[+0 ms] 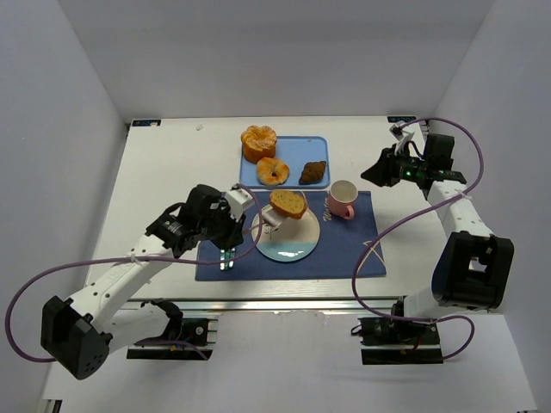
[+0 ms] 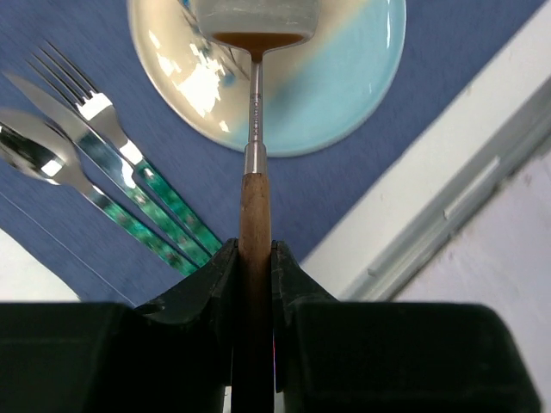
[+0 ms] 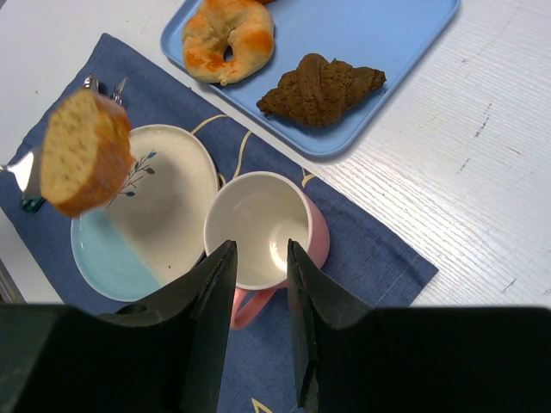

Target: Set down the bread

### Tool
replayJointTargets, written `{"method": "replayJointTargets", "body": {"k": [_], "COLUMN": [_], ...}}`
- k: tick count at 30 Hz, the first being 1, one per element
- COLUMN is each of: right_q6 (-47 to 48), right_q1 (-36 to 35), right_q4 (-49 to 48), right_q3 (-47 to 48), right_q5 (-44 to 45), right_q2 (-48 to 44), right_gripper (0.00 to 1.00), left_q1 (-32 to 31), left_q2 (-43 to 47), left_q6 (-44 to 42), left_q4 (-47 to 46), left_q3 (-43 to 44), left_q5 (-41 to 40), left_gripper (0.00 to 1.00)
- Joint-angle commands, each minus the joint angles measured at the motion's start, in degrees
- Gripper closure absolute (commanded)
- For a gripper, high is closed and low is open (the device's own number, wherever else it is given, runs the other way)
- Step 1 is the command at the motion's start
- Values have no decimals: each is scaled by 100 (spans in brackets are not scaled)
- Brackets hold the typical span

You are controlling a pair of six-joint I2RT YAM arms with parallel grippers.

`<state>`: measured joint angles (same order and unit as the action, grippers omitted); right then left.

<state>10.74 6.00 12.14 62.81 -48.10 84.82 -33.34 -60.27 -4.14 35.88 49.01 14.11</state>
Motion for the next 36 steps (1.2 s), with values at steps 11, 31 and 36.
{"method": "replayJointTargets", "body": {"k": [11,31,36], "right_q6": [121,-2,-11], "right_q1": [33,33,33], "right_q4": [104,-89,-89], "right_q3": [267,135,153], "right_q5": [81,37,37], "right_q2": [-211,-202,-193], "right_gripper": [64,64,64], "left_q1": [-480,-1245,-1262], "left_q2": [-1486,-2736,-2674], "left_q6": [-289,686,678], "left_q4": [1596,3874,3874], "left_q3": [1074,3896,3905], "left_q5": [-785,-2343,-1913], "left_gripper": [100,100,100]}}
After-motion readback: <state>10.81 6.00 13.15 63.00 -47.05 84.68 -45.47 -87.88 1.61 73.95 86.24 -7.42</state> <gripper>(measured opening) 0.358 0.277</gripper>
